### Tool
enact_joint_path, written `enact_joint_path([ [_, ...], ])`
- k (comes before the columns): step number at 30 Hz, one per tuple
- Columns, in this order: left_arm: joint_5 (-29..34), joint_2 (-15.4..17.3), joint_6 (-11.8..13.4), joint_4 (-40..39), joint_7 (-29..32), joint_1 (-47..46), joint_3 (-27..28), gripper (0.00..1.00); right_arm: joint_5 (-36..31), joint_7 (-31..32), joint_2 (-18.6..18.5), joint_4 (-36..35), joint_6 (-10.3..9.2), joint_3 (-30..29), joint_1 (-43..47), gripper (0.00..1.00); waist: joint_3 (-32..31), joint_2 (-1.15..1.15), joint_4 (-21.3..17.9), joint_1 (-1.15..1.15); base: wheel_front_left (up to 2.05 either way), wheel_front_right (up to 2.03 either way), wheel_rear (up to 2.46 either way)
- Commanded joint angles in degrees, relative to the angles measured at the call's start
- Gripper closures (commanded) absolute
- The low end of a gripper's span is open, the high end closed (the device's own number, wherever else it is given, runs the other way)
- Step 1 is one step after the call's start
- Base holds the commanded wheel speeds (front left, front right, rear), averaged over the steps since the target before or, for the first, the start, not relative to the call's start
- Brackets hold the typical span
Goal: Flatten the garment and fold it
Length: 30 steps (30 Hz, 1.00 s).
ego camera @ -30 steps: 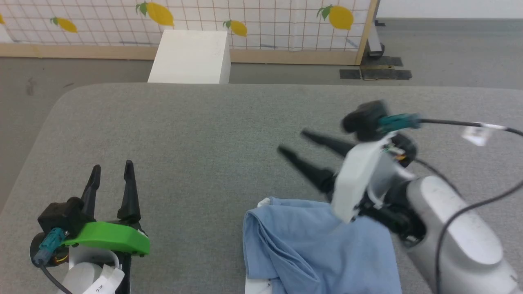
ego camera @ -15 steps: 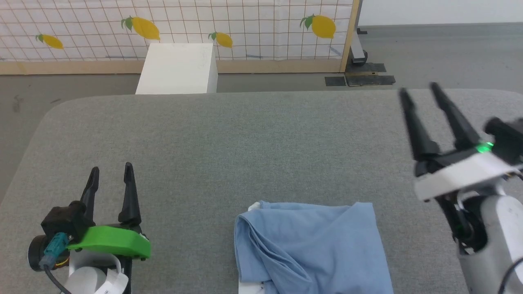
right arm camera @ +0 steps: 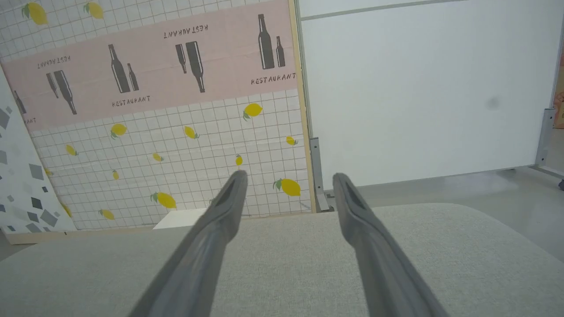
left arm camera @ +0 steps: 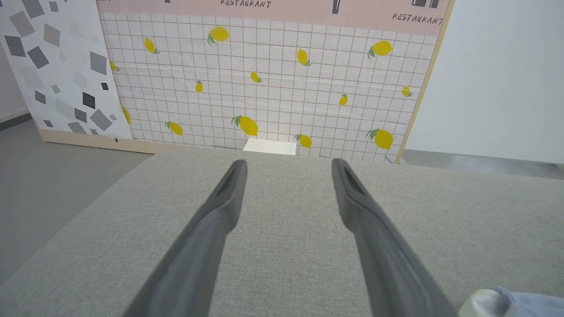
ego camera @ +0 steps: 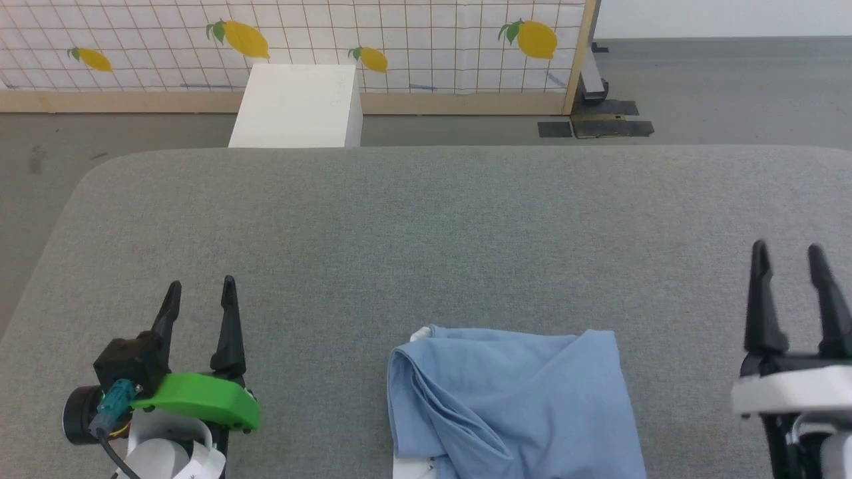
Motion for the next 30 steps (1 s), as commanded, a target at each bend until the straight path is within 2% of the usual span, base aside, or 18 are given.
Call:
enact_joint_path([
  [1,0.27,-0.14,0.24,0.40,0.04,0.43,-0.29,0.00,-1.01,-0.28,0.46,0.38,-0.08,0.30,1.57,0.00,0.08,0.00,0.09,0.00,0.00,0.00,0.00],
  [17,0.18,-0.78,-0.29,4.05,-0.54,0.32,-1.46,0.00,-3.15,-0.15,-1.61,4.34,-0.08,6.81,6.68,0.00,-1.43,0.00,0.89,0.00,0.00,0.00,0.00],
  [30,-0.35,-0.60,-0.31,4.65,-0.48,0.86,-1.78,0.00,-3.25,-0.08,-0.87,4.65,-0.08,6.47,7.41,0.00,-2.03,0.00,0.62,0.00,0.00,0.00,0.00],
])
